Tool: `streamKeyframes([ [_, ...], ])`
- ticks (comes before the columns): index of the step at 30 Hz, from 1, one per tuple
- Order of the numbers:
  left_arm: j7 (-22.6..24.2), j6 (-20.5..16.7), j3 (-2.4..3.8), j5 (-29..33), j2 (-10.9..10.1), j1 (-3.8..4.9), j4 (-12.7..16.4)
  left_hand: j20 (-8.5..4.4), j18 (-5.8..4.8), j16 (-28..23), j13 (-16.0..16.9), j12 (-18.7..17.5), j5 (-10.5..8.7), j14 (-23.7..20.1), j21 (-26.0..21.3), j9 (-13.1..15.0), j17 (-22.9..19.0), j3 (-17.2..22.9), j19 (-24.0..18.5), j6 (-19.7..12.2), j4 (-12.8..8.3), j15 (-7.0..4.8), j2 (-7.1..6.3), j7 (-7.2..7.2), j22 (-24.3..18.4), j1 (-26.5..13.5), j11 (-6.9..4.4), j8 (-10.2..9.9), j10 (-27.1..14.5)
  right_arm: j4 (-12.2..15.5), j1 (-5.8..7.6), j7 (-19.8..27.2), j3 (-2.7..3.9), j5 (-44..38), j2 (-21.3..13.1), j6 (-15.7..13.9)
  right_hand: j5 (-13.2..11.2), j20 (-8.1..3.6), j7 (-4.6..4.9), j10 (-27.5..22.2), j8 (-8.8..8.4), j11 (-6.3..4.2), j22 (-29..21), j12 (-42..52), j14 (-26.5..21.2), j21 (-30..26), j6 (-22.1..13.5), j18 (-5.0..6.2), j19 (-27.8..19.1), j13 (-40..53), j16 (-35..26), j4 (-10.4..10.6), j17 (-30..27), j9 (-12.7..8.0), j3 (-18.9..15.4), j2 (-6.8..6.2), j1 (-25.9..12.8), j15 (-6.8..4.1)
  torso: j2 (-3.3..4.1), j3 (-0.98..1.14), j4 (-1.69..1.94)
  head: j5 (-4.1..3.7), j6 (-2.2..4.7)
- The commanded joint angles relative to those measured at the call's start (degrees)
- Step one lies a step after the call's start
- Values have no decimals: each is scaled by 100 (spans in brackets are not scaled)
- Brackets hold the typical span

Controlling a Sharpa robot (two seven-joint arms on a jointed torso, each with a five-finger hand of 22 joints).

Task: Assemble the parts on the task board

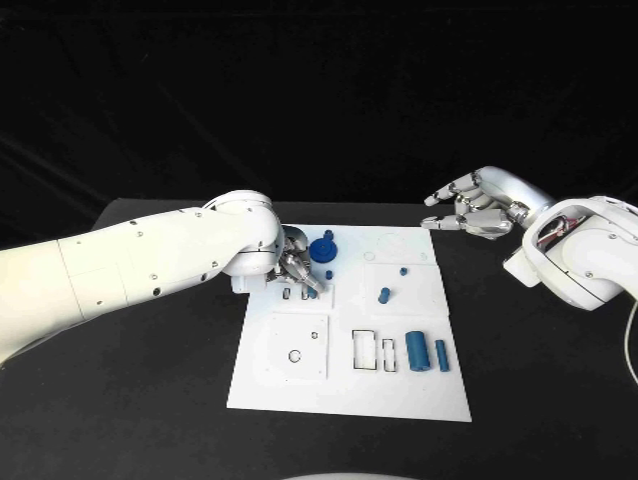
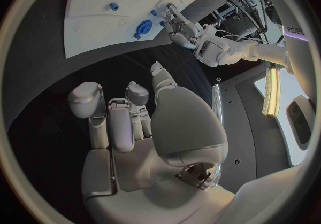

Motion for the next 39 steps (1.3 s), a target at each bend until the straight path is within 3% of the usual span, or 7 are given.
streamKeyframes([
  [1, 2, 130, -25, 7, 8, -21, -22, -43, -92, 14, -25, -48, 34, 613, -10, -19, 1506, 125, 82, -67, -37, -35, 11, -4, 197, 91, -24, -52, -47, -4, -6, -17, 0, -38, 8, 69, 21, -34, -17, 1, 36, -29, -8, -10, 300, -27, 23, 112, -9, -4, -20, 0, 122, 1, -24, 43, 23, -44, -1, -1, 2, 6, -2],
  [11, 19, -17, -25, 172, -57, -23, 4, -5, -87, 14, -297, -391, 375, 613, -29, -208, 1506, 1471, 67, -116, -399, 11, -366, 86, 187, 345, 44, -442, -222, 3, -8, -11, 0, -17, 23, 74, 32, -35, -18, 13, 40, -29, 2, 11, 303, -23, 27, 110, -3, 11, -13, 10, 133, 2, -33, 48, 16, -44, -1, -2, 3, 31, -24],
  [14, 45, -211, -21, 244, -116, -25, 34, 31, -91, 14, -330, -438, 409, 613, -8, -166, 1506, 2478, 80, -76, -570, 68, -715, 149, 232, 112, 81, -441, -164, 7, -9, -2, 0, -9, 26, 61, 36, -35, -18, 12, 42, -29, -4, 6, 303, -27, 28, 111, -5, 5, -17, 13, 128, 2, -35, 53, 14, -45, 4, 3, 1, 47, -27],
  [15, 55, -290, -19, 274, -141, -26, 48, 52, -94, 14, -334, -438, 385, 613, 3, -91, 1506, 3237, 86, -42, -627, 88, -1000, 248, 254, -260, 52, -387, -101, 8, -9, 0, 0, -6, 27, 58, 36, -35, -18, 12, 42, -29, -4, 6, 303, -27, 28, 111, -5, 5, -17, 13, 128, 2, -35, 53, 14, -45, 4, 3, 4, 40, -24],
  [17, 75, -461, -15, 337, -195, -28, 82, 49, -96, 14, -312, -412, 418, 613, 16, -20, 1506, 3665, 93, -40, -720, 92, -1111, 162, 281, -434, 77, -326, -62, 7, -9, 3, 0, -2, 29, 55, 36, -35, -18, 12, 42, -29, -4, 6, 303, -27, 28, 111, -5, 5, -17, 13, 128, 2, -35, 53, 14, -45, 3, 2, 7, 30, -21],
  [24, 108, -1016, -10, 480, -384, -47, 231, 39, -95, 14, -468, -543, 1185, 613, 7, 194, 1506, 4324, 88, -27, -900, 47, -1427, 141, 276, -909, 76, -105, -79, 10, -10, 3, 0, 4, 35, 69, 421, -42, -20, -9, 53, -35, -21, -20, 305, -46, 20, 112, 1, -26, -26, 18, 128, -5, -50, 86, 73, -51, 2, 7, 11, 38, -21],
  [39, 98, -1063, -24, 189, -497, -146, 381, 22, -101, 14, -426, -490, 1334, 613, 21, 296, 1506, 4498, 101, -35, -1000, 29, -1506, 120, 308, -1082, 54, 1, -8, 27, -10, 0, 0, 14, 25, 109, 429, -42, -20, -12, 55, -35, -23, -26, 305, -48, 20, 112, 1, -33, -29, 23, 125, -5, -57, 84, 69, -51, 5, 0, -2, 95, -46],
])
